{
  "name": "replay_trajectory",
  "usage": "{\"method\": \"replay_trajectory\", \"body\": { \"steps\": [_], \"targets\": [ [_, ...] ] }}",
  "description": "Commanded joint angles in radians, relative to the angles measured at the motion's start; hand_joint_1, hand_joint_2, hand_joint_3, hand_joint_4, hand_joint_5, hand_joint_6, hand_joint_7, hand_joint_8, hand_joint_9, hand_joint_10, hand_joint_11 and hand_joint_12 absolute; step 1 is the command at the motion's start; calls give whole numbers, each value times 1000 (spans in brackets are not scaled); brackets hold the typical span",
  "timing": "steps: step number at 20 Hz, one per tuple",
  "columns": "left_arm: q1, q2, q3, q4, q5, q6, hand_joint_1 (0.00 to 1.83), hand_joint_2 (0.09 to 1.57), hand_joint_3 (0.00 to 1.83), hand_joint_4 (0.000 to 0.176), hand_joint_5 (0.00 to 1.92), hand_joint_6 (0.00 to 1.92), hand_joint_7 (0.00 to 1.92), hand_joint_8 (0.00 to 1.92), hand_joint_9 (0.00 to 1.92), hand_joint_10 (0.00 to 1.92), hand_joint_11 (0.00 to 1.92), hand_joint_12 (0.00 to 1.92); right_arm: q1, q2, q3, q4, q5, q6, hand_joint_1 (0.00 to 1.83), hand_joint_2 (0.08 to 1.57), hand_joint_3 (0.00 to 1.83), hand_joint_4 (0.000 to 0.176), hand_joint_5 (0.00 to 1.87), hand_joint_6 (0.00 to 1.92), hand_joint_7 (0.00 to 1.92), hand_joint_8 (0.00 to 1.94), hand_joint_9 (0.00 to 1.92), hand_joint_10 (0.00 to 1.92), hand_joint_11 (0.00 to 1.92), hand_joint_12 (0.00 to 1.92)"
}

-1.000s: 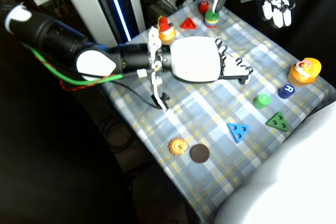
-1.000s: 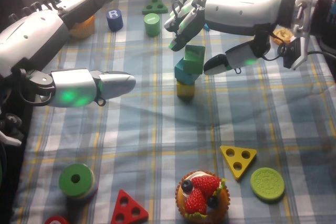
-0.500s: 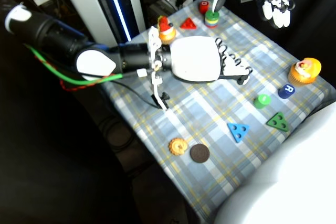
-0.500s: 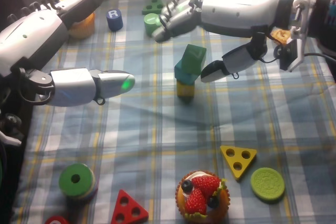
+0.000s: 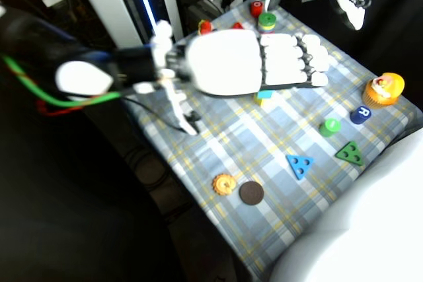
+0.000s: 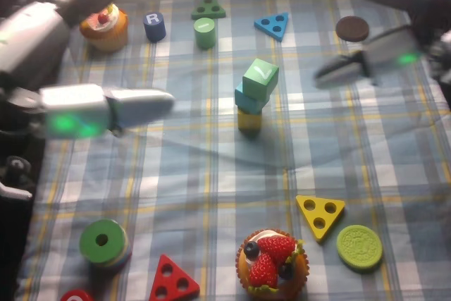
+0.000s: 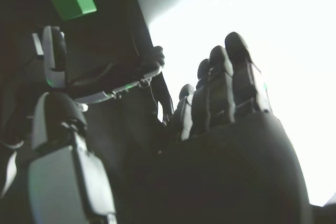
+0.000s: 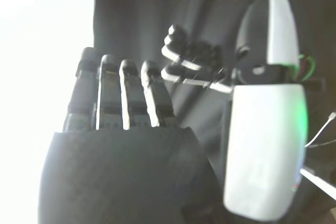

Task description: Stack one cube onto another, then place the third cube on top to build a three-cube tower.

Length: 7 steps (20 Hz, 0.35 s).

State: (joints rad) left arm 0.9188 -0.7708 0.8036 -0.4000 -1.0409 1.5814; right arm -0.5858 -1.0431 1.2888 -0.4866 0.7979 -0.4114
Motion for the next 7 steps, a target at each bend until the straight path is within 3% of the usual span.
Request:
{"method": "replay_trajectory", "body": {
  "steps": [1,2,3,4,5,7],
  "targets": [
    [5,14,10,33,-173,-89,740,835,0,176,0,0,31,5,52,6,0,166,-17,19,-20,94,172,-25,883,807,0,75,0,0,0,0,0,0,0,4],
    [21,25,18,50,-201,-170,715,831,0,176,0,0,55,9,91,5,6,227,-53,51,-48,159,231,-58,855,801,0,97,0,0,0,0,0,0,0,0],
    [40,35,31,73,-241,-276,746,816,0,176,0,0,102,12,139,11,0,180,-103,92,-88,236,315,-99,858,786,0,106,0,0,0,0,0,0,0,0],
    [50,38,43,88,-272,-355,787,785,0,176,0,0,97,4,138,2,0,14,-139,114,-114,279,367,-128,836,803,0,95,0,0,25,9,0,0,0,0],
    [64,38,57,102,-309,-438,787,785,0,176,0,0,97,4,138,2,0,14,-183,141,-146,328,428,-168,836,803,0,95,0,0,25,9,0,0,0,0],
    [100,39,65,121,-399,-547,741,773,0,176,0,0,114,15,169,13,2,1,-296,182,-205,442,575,-242,749,947,10,52,7,0,85,4,44,7,0,0]
  ]
}}
